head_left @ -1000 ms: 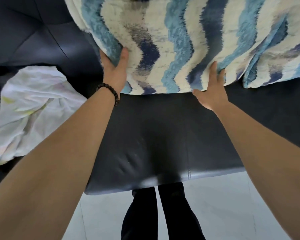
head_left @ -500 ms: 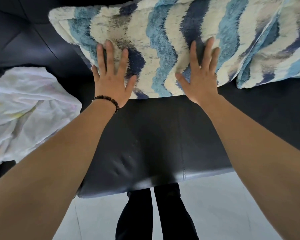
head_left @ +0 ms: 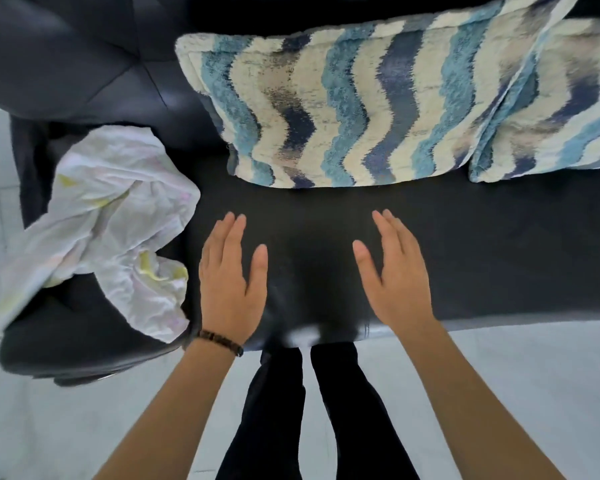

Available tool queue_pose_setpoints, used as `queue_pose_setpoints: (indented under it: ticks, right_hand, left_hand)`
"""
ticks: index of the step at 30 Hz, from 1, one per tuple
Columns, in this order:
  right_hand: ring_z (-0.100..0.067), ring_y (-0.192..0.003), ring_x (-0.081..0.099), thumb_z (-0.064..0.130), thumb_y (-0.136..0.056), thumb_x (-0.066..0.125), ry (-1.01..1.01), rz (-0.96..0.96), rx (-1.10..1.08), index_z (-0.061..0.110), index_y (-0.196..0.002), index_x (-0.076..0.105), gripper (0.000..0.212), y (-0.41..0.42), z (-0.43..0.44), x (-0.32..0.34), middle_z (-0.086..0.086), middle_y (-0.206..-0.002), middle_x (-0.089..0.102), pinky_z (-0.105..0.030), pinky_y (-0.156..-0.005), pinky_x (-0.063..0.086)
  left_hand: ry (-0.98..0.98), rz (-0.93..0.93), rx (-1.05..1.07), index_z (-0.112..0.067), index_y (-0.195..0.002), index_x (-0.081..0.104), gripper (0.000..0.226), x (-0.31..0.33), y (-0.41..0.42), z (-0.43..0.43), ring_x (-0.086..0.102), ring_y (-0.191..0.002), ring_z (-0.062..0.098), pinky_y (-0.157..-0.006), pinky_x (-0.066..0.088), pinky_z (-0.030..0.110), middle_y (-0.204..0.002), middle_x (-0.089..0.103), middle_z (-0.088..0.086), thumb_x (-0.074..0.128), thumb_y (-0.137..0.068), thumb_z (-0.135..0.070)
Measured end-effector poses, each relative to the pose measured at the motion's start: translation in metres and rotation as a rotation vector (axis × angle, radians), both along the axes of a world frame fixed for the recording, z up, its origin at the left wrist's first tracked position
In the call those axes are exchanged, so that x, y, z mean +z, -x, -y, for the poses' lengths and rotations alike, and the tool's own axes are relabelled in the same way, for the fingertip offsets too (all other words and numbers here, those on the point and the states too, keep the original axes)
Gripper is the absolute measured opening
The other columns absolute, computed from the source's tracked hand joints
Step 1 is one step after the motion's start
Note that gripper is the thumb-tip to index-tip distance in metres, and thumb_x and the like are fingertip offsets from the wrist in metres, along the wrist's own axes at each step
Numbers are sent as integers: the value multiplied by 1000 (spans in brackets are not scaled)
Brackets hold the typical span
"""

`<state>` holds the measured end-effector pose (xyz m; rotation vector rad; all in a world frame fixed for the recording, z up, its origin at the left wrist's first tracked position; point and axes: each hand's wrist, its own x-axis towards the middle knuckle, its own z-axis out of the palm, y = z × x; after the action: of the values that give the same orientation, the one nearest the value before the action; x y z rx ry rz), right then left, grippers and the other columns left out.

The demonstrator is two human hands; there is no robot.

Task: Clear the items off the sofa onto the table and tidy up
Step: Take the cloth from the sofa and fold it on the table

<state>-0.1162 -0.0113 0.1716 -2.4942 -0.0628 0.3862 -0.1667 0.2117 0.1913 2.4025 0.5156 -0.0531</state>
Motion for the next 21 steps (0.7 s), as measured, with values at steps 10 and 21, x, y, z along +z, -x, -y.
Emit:
queue_pose_setpoints:
  ticks: [10, 21]
  right_hand:
    - [-23, -142, 30, 45, -100, 44, -76, -120, 170, 24, -150, 33, 56, 69, -115, 30, -6, -158, 28, -40, -110, 35]
    - [-34, -149, 11, 34, -104, 38, 41, -136, 512, 29, -157, 4, 63, 59, -369, -57, -12, -164, -5, -42, -109, 35]
  left_hand:
    - [-105, -162, 248, -13, -147, 35, 56, 53, 105, -100, 25, -143, 23, -115, 27, 45, -155, 30, 7, 51, -97, -34]
    - [-306, -292, 245, -10, -154, 3, 81, -71, 128, -352, -4, -149, 27, -118, 8, 52, -162, -1, 9, 44, -96, -50]
